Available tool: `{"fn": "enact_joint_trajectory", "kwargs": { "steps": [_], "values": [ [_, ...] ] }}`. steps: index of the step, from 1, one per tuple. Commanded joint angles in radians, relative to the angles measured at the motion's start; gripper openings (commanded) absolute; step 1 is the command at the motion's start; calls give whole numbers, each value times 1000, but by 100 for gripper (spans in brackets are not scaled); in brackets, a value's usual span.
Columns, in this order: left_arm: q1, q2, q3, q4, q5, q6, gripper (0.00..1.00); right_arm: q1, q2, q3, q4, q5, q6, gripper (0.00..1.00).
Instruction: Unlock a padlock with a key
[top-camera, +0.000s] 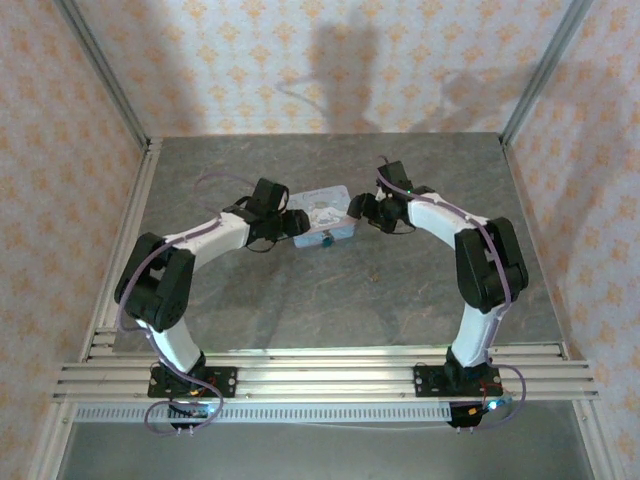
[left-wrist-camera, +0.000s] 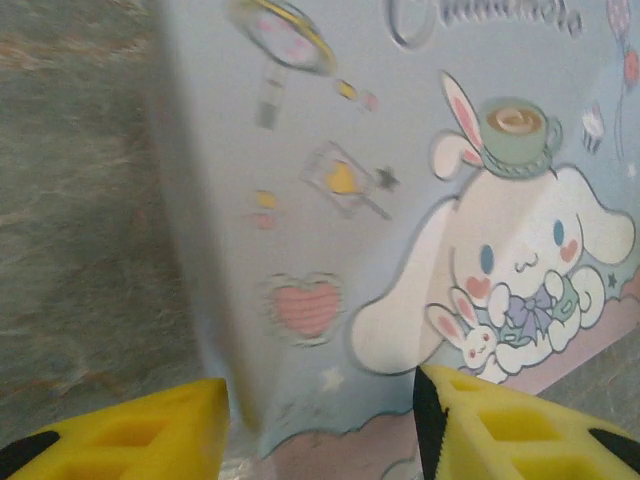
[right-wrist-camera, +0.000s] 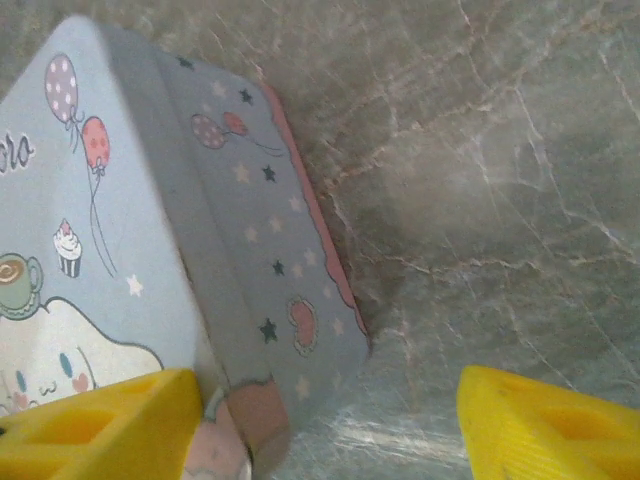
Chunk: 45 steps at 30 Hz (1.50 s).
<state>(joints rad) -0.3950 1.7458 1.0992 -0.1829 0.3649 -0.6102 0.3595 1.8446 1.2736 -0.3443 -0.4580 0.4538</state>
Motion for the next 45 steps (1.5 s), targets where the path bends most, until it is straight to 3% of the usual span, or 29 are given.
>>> {"fn": "enact_joint_trajectory", "kwargs": {
  "steps": [1, 5, 9, 19, 23, 30, 36, 45],
  "values": [
    [-2, 54, 52, 79, 22, -28, 51, 6, 49, 38, 4, -4, 2, 63],
    [-4, 129, 159, 46, 16, -13, 49, 6, 90, 83, 6, -11, 11, 52],
    [-3, 209, 274, -3, 15, 1, 49, 3, 120, 141, -27, 10, 11, 50],
    [-2, 135, 359, -215, -155, 121, 60, -30, -38, 165, -226, 112, -59, 72],
    [-2, 59, 308, -262, -208, 142, 64, -35, -148, 94, -307, 130, -121, 72],
    [-21, -89, 81, -240, -239, 108, 67, -7, -244, -79, -444, 95, -193, 63],
    [-114, -177, -94, -180, -248, 39, 67, 76, -196, -115, -511, 110, -238, 51],
    [-251, -149, -157, -152, -300, -9, 67, 104, -121, -85, -555, 161, -275, 42]
  ]
}}
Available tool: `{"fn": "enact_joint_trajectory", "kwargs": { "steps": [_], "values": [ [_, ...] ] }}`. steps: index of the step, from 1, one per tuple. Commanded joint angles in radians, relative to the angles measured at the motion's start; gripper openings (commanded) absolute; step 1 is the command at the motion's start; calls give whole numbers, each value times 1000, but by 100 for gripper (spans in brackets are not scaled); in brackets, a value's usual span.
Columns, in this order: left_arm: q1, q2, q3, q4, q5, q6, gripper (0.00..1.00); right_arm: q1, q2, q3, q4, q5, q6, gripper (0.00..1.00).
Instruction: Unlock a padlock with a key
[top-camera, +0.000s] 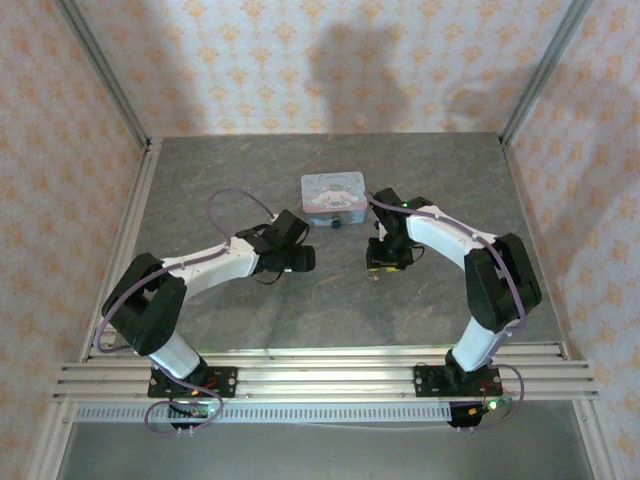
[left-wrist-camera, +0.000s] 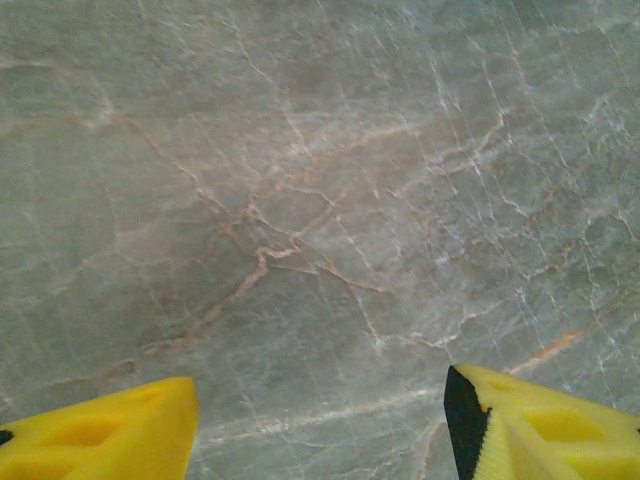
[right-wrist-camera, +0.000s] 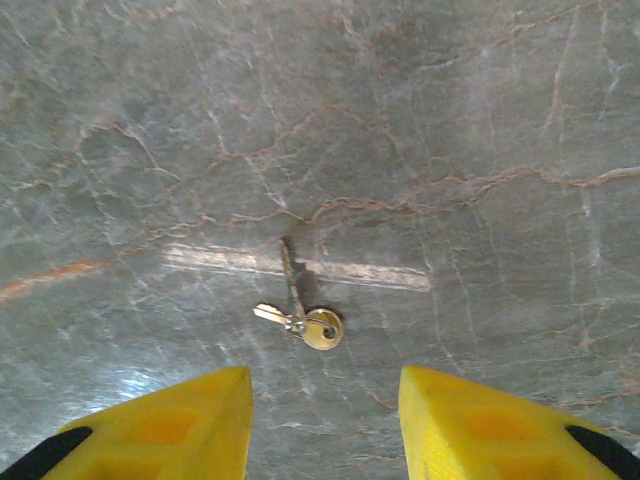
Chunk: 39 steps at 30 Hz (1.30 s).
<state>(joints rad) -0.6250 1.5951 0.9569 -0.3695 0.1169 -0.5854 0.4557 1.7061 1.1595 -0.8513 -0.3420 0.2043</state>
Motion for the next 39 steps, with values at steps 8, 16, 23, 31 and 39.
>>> {"fn": "enact_joint_trajectory", "kwargs": {
  "steps": [8, 16, 23, 31, 39],
  "values": [
    [-63, 39, 0, 35, -60, -39, 67, 9, 83, 78, -49, 50, -42, 34],
    [-76, 57, 2, 26, -74, -48, 67, 15, 127, 101, -48, 22, -64, 32],
    [-79, 68, 3, 19, -77, -56, 67, 30, 152, 100, -42, -12, -85, 31],
    [-81, 65, 5, 7, -86, -59, 67, 32, 180, 97, -32, -21, -86, 30],
    [-81, 49, -8, 15, -91, -73, 66, 32, 199, 94, -25, -14, -84, 22]
  ]
}}
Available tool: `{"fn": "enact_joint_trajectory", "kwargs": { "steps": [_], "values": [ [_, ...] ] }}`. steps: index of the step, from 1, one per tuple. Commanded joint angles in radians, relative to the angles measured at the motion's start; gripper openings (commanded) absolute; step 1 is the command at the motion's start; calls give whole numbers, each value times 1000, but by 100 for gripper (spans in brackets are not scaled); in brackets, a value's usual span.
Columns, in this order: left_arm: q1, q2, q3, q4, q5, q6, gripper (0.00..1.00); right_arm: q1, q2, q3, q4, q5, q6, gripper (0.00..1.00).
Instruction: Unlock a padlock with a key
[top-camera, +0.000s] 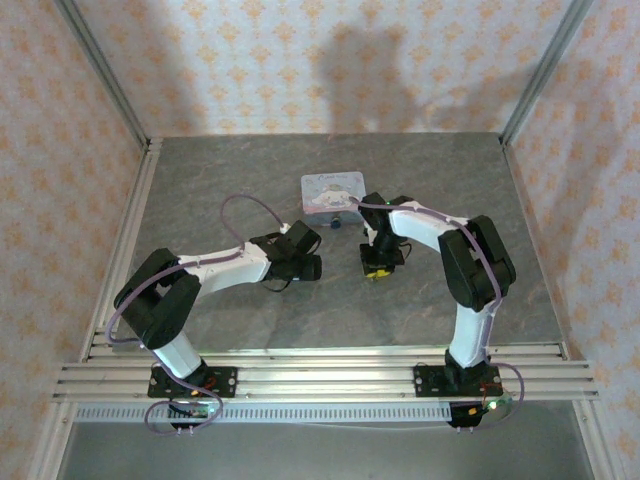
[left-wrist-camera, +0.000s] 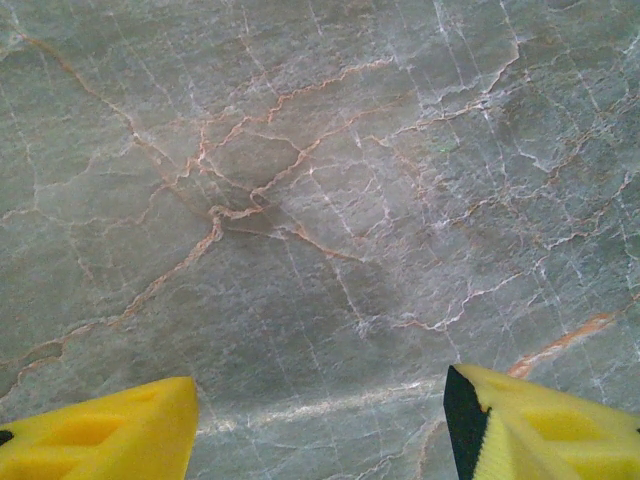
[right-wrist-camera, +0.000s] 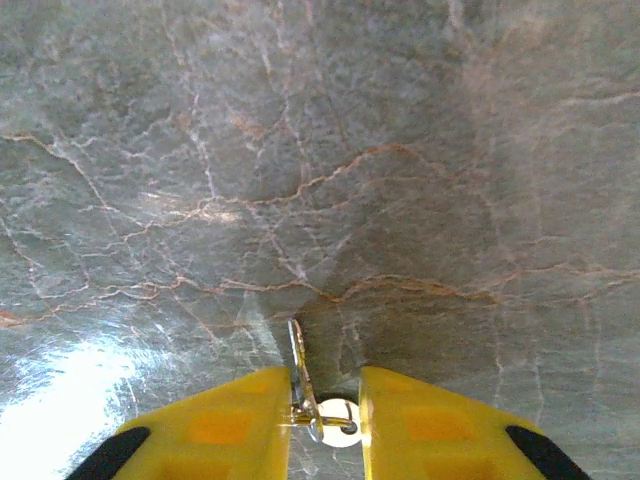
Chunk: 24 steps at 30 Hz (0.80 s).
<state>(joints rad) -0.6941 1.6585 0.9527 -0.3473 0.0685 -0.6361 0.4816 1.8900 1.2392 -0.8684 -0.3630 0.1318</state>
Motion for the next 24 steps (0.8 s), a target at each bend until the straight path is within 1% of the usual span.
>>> {"fn": "enact_joint_trajectory", "kwargs": {
  "steps": [1, 6, 8, 10, 15, 19, 22, 24],
  "values": [
    [-12, -17, -6, -8, -44, -22, 66, 6, 18, 14, -6, 9, -11, 20],
    [-13, -37, -12, -13, -57, -22, 66, 6, 0, 3, 11, 15, -4, 5],
    [-13, -49, -16, -12, -66, -24, 65, 6, -16, -5, 29, 6, -2, 1],
    [-11, -64, -16, -15, -79, -33, 64, 6, -40, -16, 51, -8, 3, 0],
    [-12, -122, -17, -38, -102, -17, 55, 6, -122, -46, 122, -63, 4, 0],
    [-12, -199, -23, -56, -107, 19, 56, 5, -221, -76, 209, -117, 22, 0],
    [-12, -277, -37, -47, -88, 51, 56, 3, -313, -108, 314, -210, 44, 0],
    [-12, -338, -55, -16, -58, 78, 56, 2, -384, -141, 416, -284, 65, 0]
  ]
}}
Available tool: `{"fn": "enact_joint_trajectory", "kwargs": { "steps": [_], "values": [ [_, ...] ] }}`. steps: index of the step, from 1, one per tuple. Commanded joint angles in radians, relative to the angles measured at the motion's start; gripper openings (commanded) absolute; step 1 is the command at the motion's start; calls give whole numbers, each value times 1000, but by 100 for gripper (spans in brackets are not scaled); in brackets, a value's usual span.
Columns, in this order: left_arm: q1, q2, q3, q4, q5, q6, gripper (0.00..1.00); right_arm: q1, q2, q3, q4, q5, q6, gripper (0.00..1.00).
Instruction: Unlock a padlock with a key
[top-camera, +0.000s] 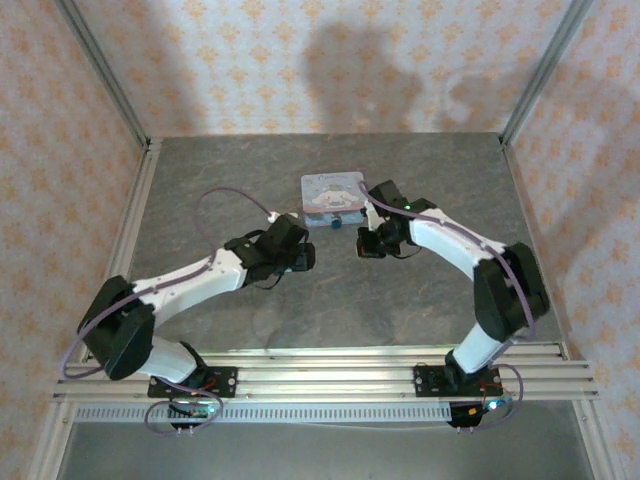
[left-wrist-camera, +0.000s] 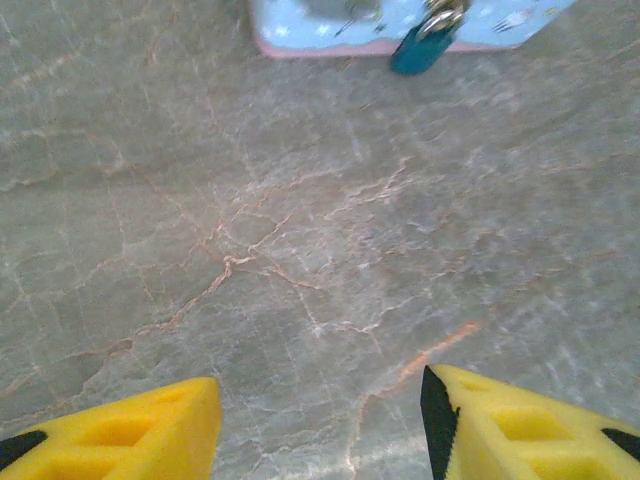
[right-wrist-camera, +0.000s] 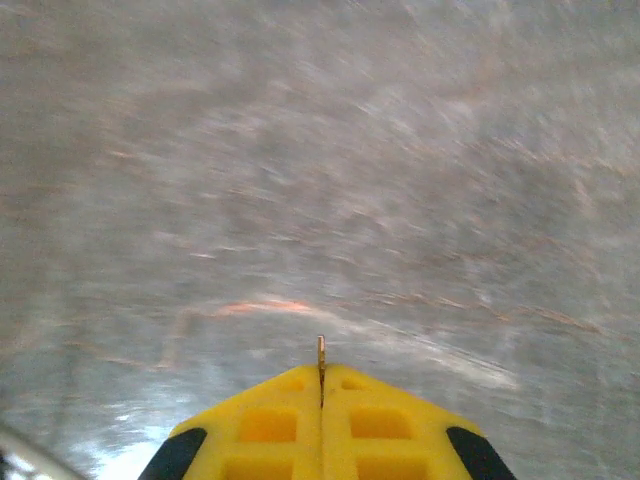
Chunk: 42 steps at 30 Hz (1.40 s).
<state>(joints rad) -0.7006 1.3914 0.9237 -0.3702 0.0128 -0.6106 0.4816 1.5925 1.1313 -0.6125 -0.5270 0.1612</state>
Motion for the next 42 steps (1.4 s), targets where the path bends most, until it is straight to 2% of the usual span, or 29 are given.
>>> {"fn": "enact_joint_trajectory", "kwargs": {
  "steps": [1, 6, 9, 12, 18, 27, 30, 34, 38, 42],
  "values": [
    [-5, -105, -39, 31, 18, 63, 55, 0, -115, -50, 207, -155, 43, 0],
    [26, -256, -138, 275, 209, 67, 55, -4, -223, -134, 479, -344, 103, 0],
    [77, -290, -190, 428, 356, 3, 52, -5, -244, -170, 608, -422, 153, 0],
    [117, -308, -236, 569, 447, -61, 48, -7, -252, -213, 744, -468, 220, 0],
    [139, -310, -269, 724, 543, -99, 45, -11, -264, -269, 944, -486, 362, 0],
    [138, -283, -262, 774, 579, -61, 40, -10, -265, -249, 968, -543, 407, 0],
    [147, -257, -244, 780, 594, -87, 39, -6, -273, -262, 955, -568, 346, 0],
    [163, -255, -246, 843, 629, -135, 38, 16, -334, -315, 948, -568, 168, 0],
    [172, -275, -224, 792, 662, -95, 36, 34, -399, -336, 889, -573, -10, 0],
    [179, -292, -205, 757, 714, -29, 36, 34, -404, -296, 777, -632, -114, 0]
  ]
}}
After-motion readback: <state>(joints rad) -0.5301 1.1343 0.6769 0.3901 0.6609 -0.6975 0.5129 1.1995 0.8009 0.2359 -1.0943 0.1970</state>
